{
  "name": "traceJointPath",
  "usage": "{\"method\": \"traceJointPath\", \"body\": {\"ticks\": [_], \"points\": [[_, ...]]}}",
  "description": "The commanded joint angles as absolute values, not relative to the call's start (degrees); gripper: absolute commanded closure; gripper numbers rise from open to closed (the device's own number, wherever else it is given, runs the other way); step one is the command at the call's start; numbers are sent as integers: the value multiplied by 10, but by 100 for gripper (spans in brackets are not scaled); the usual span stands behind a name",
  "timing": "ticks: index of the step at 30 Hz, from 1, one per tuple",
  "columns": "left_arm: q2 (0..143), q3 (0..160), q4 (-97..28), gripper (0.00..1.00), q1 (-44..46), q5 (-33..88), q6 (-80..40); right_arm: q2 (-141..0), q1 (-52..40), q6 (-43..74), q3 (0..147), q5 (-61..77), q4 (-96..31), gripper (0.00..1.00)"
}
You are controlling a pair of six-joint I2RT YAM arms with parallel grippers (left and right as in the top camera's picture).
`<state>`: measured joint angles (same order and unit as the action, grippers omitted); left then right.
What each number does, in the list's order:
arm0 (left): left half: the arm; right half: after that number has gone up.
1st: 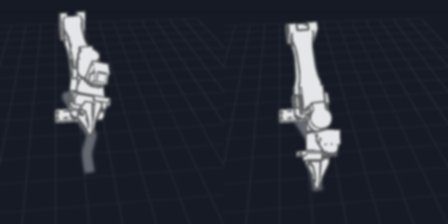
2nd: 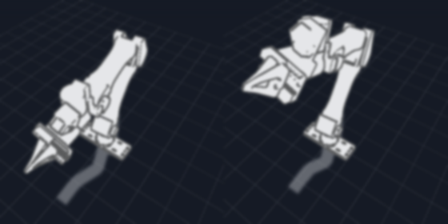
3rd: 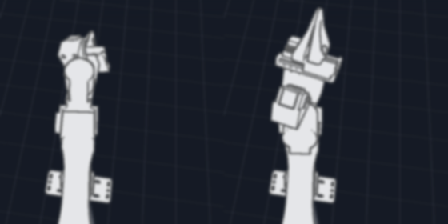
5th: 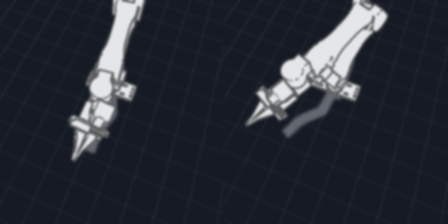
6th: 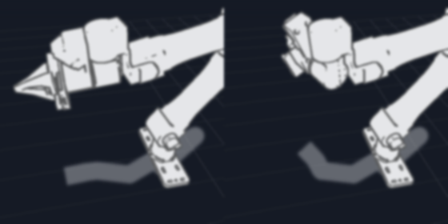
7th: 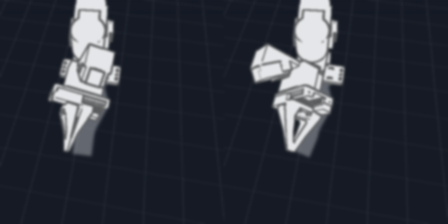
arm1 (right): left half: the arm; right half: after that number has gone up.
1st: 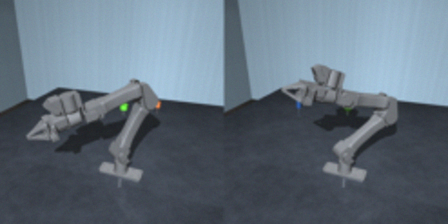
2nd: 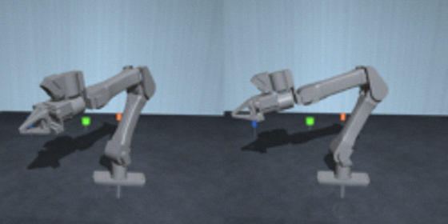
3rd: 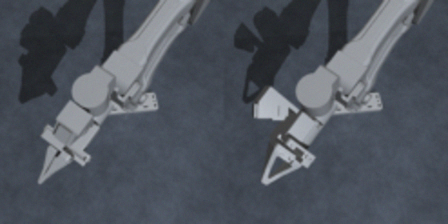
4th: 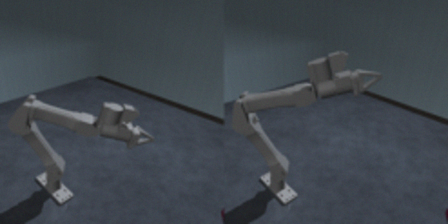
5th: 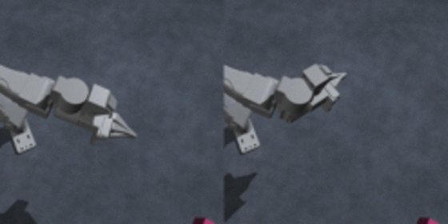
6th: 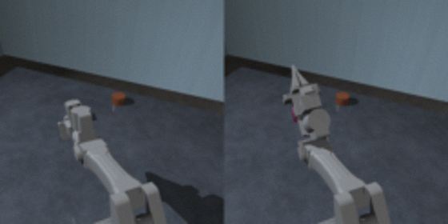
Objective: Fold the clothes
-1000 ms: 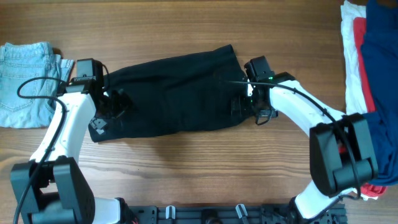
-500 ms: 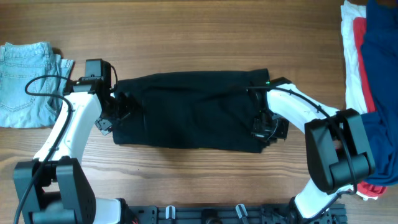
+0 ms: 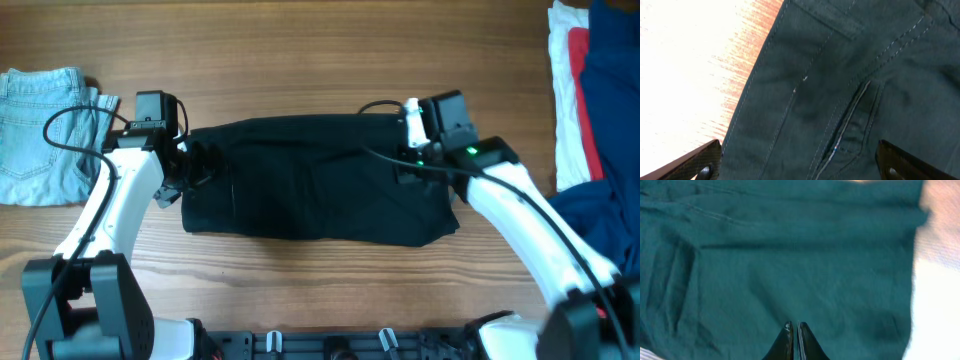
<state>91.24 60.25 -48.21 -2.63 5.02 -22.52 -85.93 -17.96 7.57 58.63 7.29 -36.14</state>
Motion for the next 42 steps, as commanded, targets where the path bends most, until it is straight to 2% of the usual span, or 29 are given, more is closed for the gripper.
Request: {"method": "traceJointPath", "body": {"ticks": [1,5,8,11,15,18,20,22,24,29,31,35,38,40,42], "points": [[920,600,-484,2,-25,45,-215,-964,-180,-4,587,155,-303,96],[920,600,-484,2,-25,45,-216,-1050,-180,3,587,150,-187,96],[920,600,-485,2,-25,45,-216,-1071,-180,113,587,27,-87,96],[920,600,-487,2,-25,45,-216,-1071,-174,200,587,-63,-64,92],[920,600,-490,2,-25,45,-216,-1084,-134,292,587,-76,-92,92],[920,600,-503,0,-25,45,-216,-1104,-102,302,587,-44,-109,92],[920,600,-515,0,-25,45,-216,-1106,-78,299,587,-42,-138,82],[920,600,-517,0,-25,44,-216,-1102,-65,248,596,-7,-161,76],[920,600,-503,0,-25,44,-213,-1065,-65,205,613,-1,-213,68],[923,600,-458,0,-25,-16,-196,-878,-65,178,620,27,-288,60],[941,600,-458,0,-25,-16,-196,-824,-65,180,620,37,-334,59],[1010,600,-439,1,-25,-13,-196,-816,-65,180,618,71,-408,59],[1061,600,-434,8,-25,47,-197,-816,-65,180,618,72,-416,59],[1082,600,-433,22,-24,98,-193,-816,-65,182,618,72,-418,59],[1091,600,-433,44,-23,130,-166,-816,-65,182,618,72,-427,59]]}}
